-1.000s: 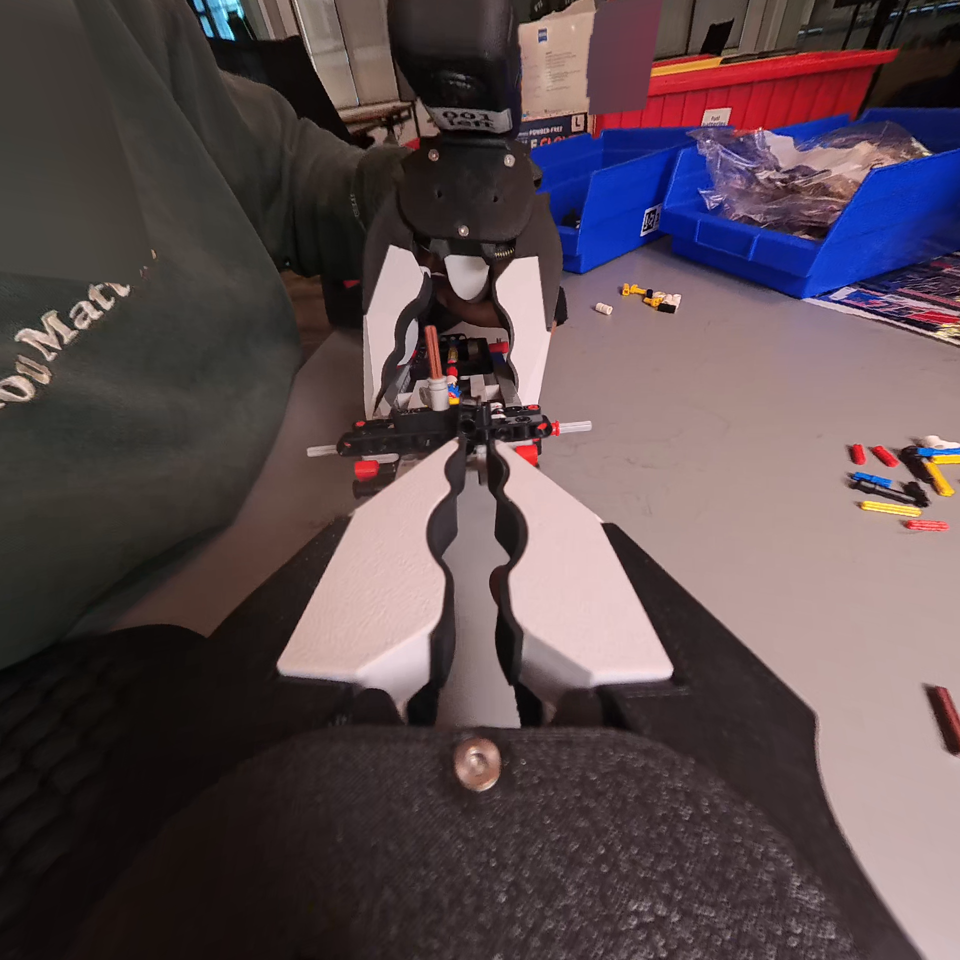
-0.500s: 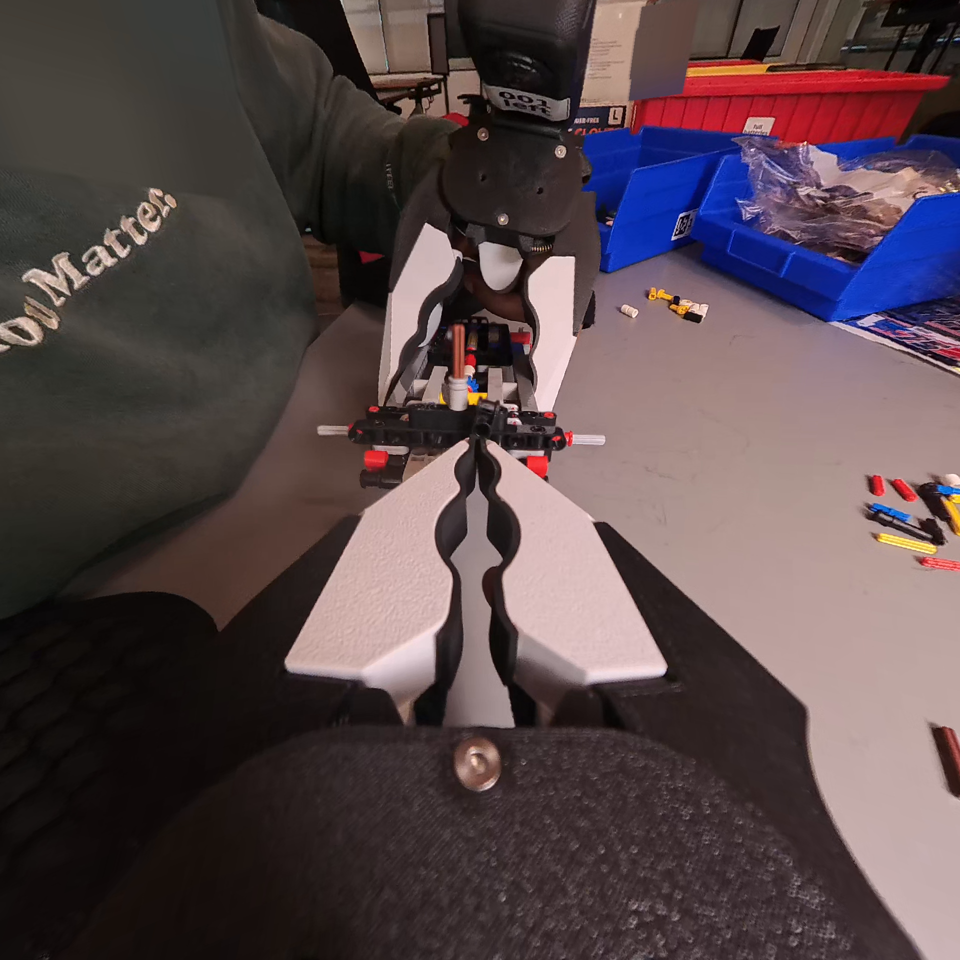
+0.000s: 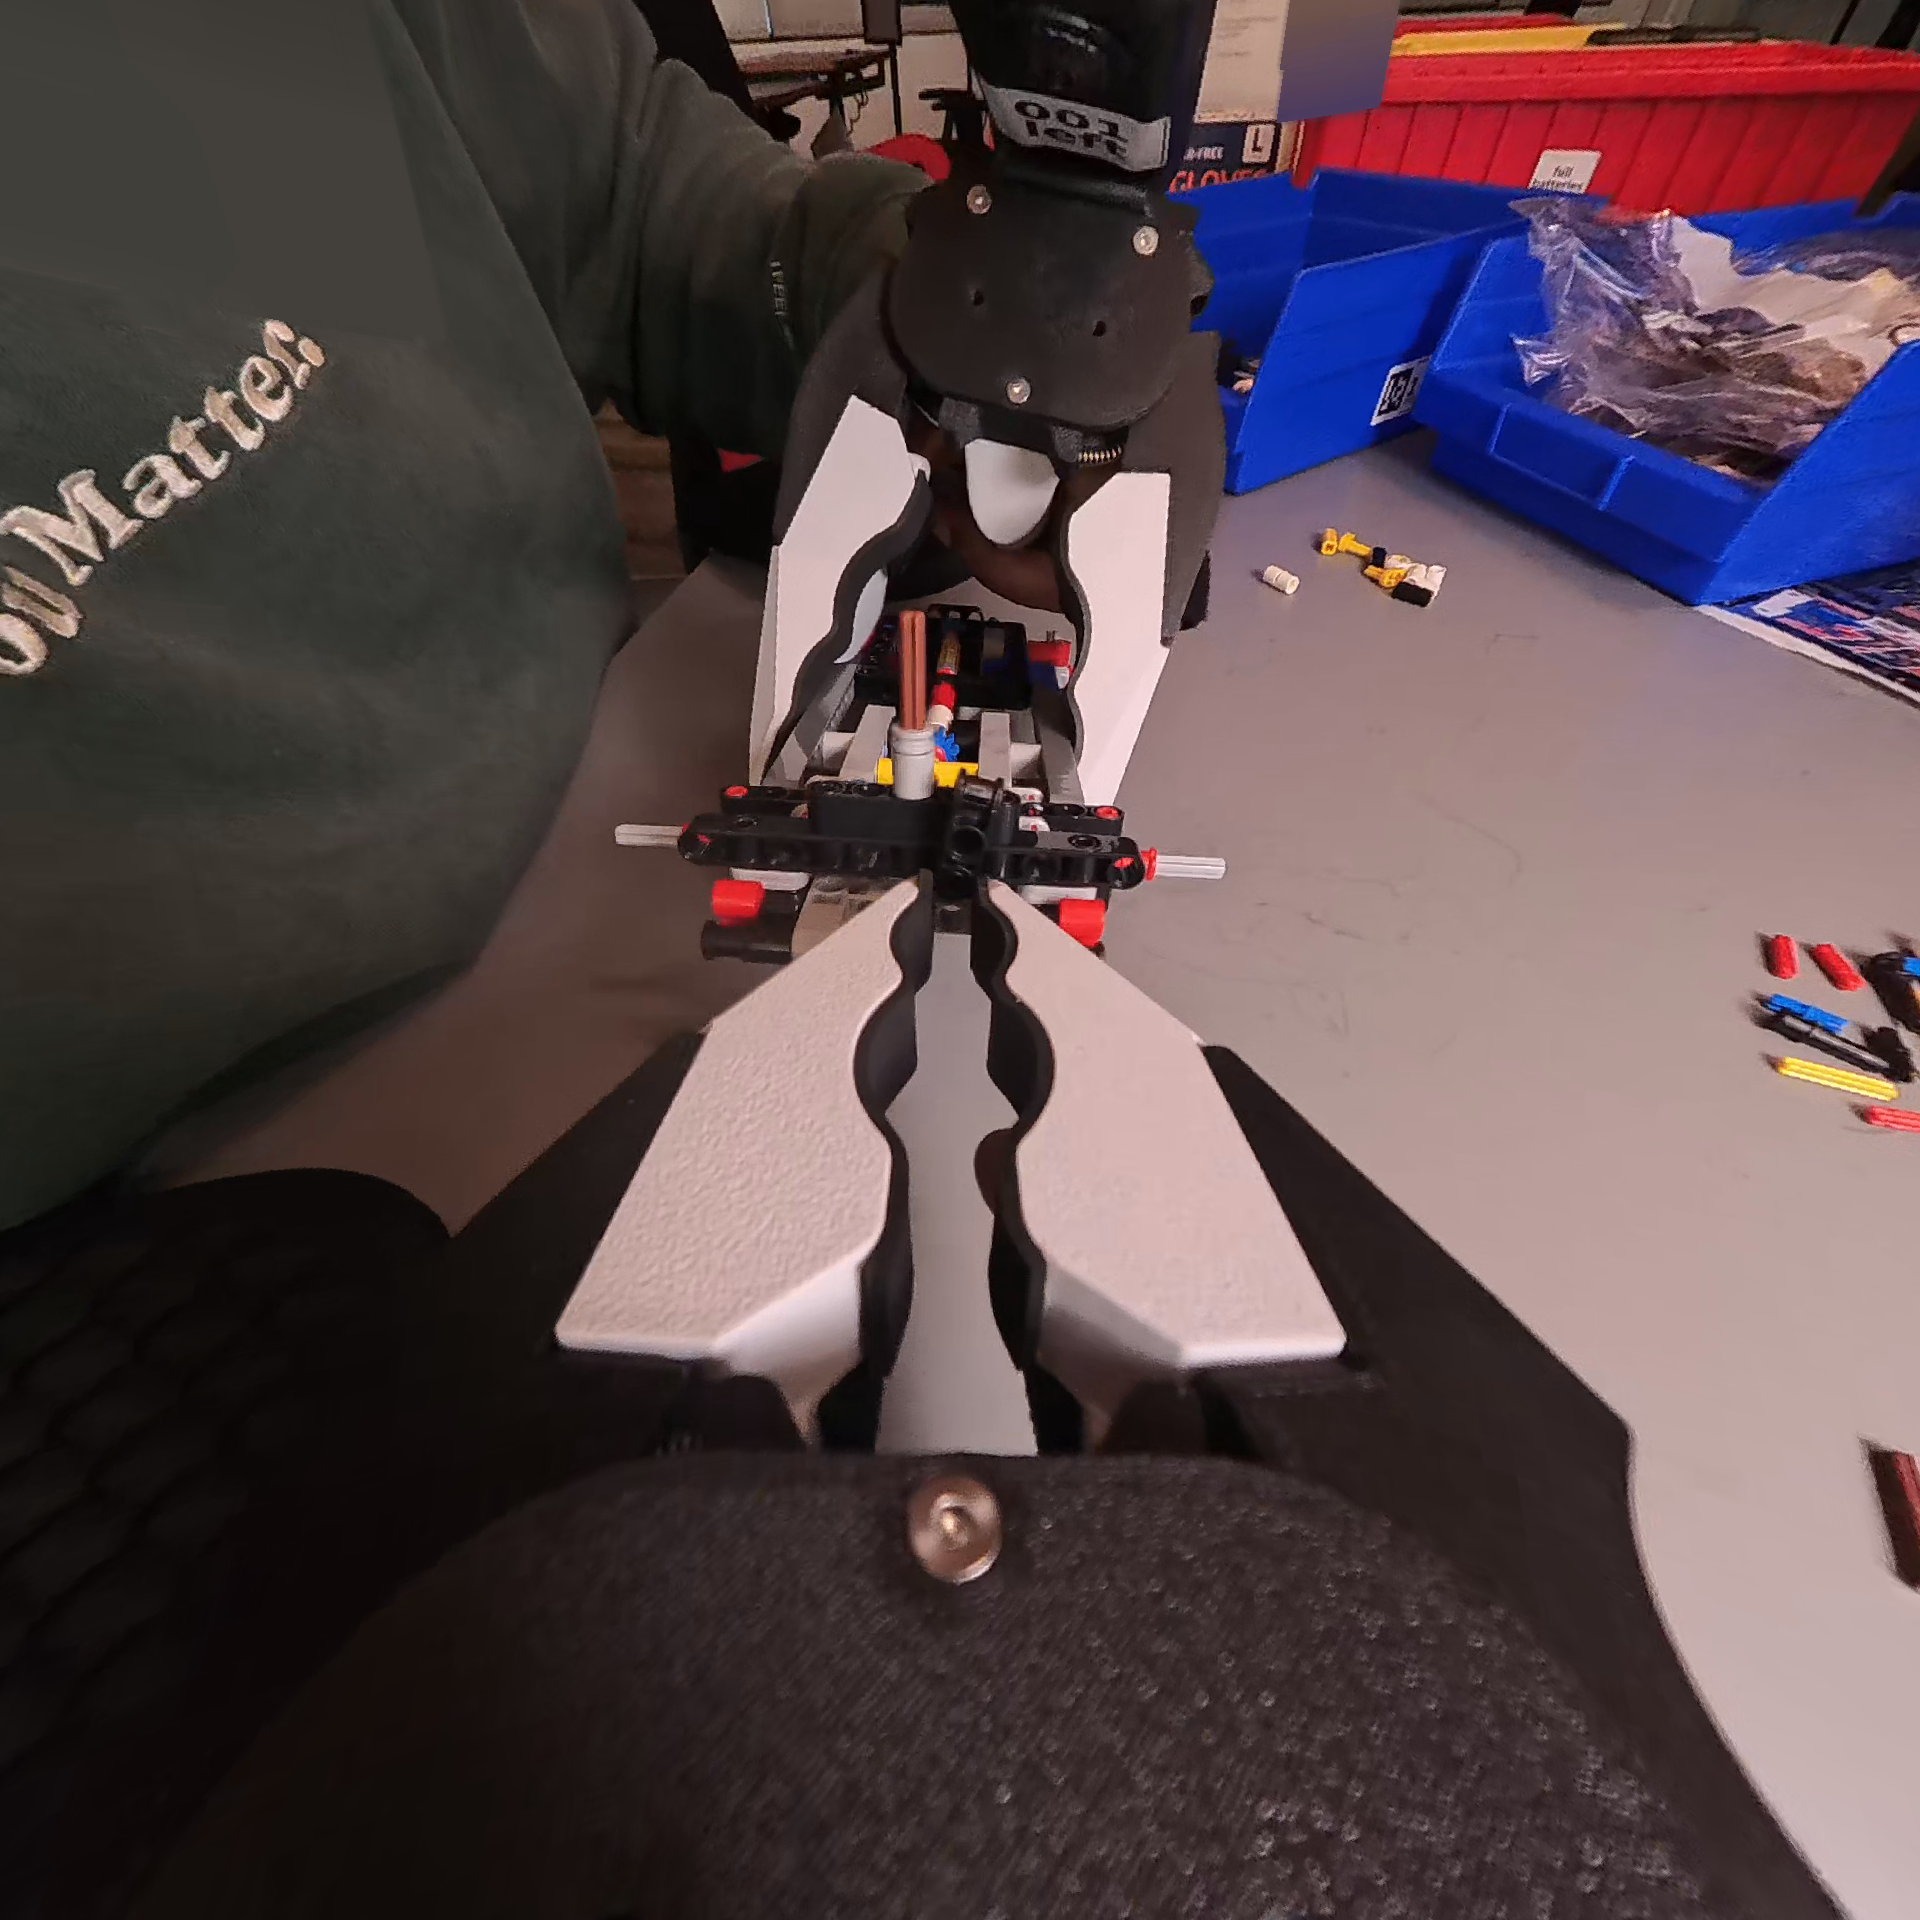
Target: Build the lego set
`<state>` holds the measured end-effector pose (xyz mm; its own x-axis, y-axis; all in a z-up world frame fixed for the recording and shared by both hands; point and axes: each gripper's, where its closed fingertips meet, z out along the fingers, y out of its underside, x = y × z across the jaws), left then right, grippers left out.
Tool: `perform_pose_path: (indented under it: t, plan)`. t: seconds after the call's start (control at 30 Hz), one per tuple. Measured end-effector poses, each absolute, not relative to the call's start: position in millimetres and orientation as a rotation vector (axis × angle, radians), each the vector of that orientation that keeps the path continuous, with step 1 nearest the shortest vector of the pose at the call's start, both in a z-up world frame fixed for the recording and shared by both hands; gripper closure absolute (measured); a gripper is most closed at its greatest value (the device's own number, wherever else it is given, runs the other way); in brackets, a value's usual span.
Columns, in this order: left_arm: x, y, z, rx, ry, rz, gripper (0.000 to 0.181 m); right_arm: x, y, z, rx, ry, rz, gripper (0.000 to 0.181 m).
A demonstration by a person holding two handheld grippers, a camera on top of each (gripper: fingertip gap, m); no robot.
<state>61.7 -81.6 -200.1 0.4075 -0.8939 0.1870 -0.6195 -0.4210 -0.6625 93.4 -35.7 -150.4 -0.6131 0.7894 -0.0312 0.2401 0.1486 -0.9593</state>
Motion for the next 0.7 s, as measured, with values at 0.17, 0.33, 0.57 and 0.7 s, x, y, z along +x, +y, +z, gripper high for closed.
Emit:
perform_pose_path:
  t: [0.17, 0.33, 0.57, 0.7]
  plan:
    - [63, -82, -200, -2.173, 1.302, -0.735, 0.094, 96, -37, -150, -0.918, -1.963, 1.44, 0.179]
    - [66, -87, -202, -2.184, 1.344, -0.756, 0.094, 100, -41, -156, -0.836, -2.04, 1.34, 0.179]
    - [64, -85, -203, -2.225, 1.348, -0.717, 0.094, 100, -37, -157, -0.925, -2.061, 1.338, 0.177]
    - [59, -78, -206, -2.271, 1.318, -0.659, 0.094, 104, -31, -130, -0.94, -2.034, 1.292, 0.156]
